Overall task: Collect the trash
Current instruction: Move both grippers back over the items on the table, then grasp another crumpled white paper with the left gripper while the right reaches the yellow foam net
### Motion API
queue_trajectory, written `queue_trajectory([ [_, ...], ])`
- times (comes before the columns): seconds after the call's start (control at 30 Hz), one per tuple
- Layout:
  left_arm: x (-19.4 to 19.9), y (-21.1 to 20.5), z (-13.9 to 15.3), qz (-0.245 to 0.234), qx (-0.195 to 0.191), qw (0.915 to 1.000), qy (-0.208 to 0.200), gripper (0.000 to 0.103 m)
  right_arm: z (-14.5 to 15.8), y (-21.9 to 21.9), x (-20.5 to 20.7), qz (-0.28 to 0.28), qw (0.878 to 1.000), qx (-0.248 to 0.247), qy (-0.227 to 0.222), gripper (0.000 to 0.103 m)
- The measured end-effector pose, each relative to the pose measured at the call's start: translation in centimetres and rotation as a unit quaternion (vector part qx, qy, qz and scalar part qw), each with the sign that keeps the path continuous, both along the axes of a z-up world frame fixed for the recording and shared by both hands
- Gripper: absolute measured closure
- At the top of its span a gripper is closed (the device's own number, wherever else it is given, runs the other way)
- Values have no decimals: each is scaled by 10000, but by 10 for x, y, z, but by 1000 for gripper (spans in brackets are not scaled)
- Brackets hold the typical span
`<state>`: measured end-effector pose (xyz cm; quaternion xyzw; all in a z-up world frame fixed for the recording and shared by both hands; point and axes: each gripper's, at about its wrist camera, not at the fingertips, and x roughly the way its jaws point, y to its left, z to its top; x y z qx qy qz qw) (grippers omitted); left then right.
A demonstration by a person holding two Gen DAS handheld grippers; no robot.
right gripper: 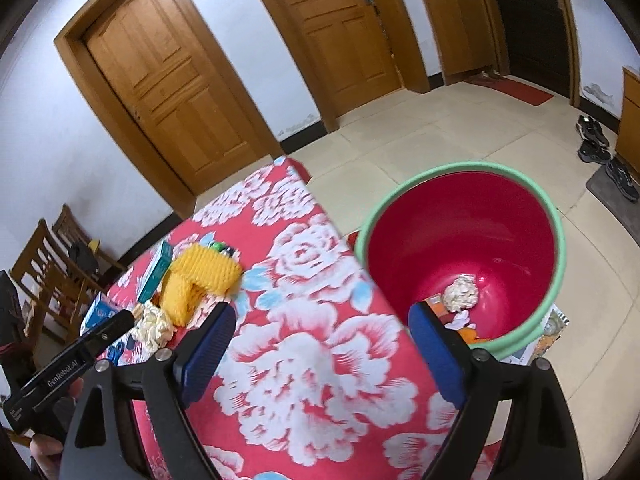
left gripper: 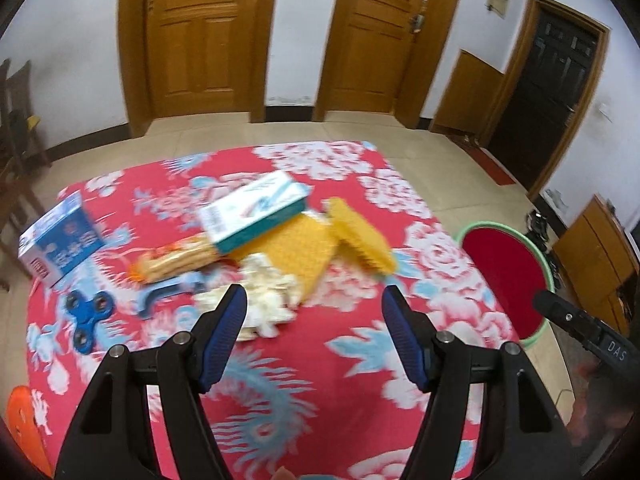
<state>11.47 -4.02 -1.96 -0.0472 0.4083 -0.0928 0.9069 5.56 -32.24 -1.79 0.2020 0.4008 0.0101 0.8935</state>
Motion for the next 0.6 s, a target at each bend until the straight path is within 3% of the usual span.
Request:
queue_trajectory([
  [0.2, 10, 28, -15, 307, 52, 9994, 162, 33, -7, 28, 17, 374, 9991, -108, 151, 11],
  [0.6, 38, 39, -57, 503, 51, 9972, 557, 33, -24, 79, 78, 1079, 9922, -474, 414, 9],
])
